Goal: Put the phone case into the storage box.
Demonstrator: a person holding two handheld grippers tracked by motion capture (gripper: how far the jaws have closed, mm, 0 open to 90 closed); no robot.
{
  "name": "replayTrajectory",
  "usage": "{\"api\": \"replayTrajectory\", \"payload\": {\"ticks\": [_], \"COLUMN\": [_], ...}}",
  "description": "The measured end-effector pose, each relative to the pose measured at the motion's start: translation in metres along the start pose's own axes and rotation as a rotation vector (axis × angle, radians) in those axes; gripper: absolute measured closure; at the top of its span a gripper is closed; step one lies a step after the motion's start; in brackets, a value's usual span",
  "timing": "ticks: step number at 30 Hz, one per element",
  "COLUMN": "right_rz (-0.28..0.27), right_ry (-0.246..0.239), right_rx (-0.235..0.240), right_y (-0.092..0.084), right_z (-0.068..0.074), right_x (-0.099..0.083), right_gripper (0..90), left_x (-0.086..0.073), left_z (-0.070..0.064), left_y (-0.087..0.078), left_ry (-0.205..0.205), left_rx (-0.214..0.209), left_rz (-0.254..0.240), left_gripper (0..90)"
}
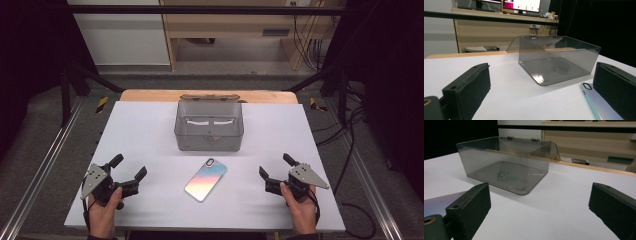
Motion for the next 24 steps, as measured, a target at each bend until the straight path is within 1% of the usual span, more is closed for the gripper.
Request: {"api": "replayTrajectory", "payload": {"ticks": [3, 4, 8, 9, 10, 14, 15, 16, 18, 19, 22, 23, 24], "right_rz": [0.008, 0.012, 0.020, 0.023, 0.037, 0.049, 0.056, 0.061, 0.069, 0.072, 0.085, 0.094, 0.099], "right_ry": [0.007, 0.017, 0.022, 0.028, 0.037, 0.042, 0.050, 0.054, 0.066, 0.063, 0.070, 0.071, 0.073], "right_rx": [-0.002, 0.000, -0.003, -0.006, -0.005, -0.007, -0.011, -0.011, -0.016, -0.020, -0.023, -0.026, -0.029], "right_y": [0.000, 0.000, 0.001, 0.001, 0.002, 0.003, 0.003, 0.004, 0.004, 0.005, 0.006, 0.007, 0.007], "right_z": [0.000, 0.000, -0.001, -0.001, -0.001, -0.001, -0.001, -0.002, -0.002, -0.003, -0.002, -0.002, -0.002], "right_x": [-0.001, -0.001, -0.003, -0.004, -0.005, -0.006, -0.007, -0.007, -0.008, -0.009, -0.010, -0.011, -0.012], "right_gripper": [4.1, 4.1, 3.7, 3.5, 3.4, 3.5, 3.4, 3.4, 3.2, 3.2, 3.3, 3.5, 3.5], "left_x": [-0.001, -0.001, -0.003, -0.004, -0.005, -0.006, -0.007, -0.007, -0.009, -0.009, -0.010, -0.012, -0.012], "left_z": [-0.001, -0.001, -0.001, -0.002, -0.002, -0.002, -0.002, -0.002, -0.003, -0.003, -0.004, -0.005, -0.005], "left_y": [0.000, 0.001, 0.002, 0.003, 0.003, 0.003, 0.004, 0.004, 0.005, 0.005, 0.005, 0.006, 0.006], "left_ry": [0.008, 0.011, 0.007, 0.000, -0.001, -0.005, -0.006, -0.006, -0.002, 0.004, 0.006, 0.009, 0.009], "left_rx": [0.003, 0.004, 0.003, -0.003, -0.001, -0.005, -0.010, -0.010, -0.010, -0.004, -0.008, -0.009, -0.009], "left_rz": [0.008, 0.016, 0.029, 0.035, 0.040, 0.050, 0.060, 0.060, 0.076, 0.080, 0.087, 0.101, 0.101], "left_gripper": [0.9, 1.0, 1.0, 1.0, 1.0, 1.0, 1.0, 1.0, 1.0, 1.0, 1.0, 1.0, 1.0]}}
Point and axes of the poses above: each handheld gripper's, and its own axes: y roughly forward along the jaws, x roughly out of its top, z roughly to its left, the point moved 6 cm from there along y, roughly forward along the jaws, and after that the axes turned 2 degrees about -x, right-handed, at the moved point
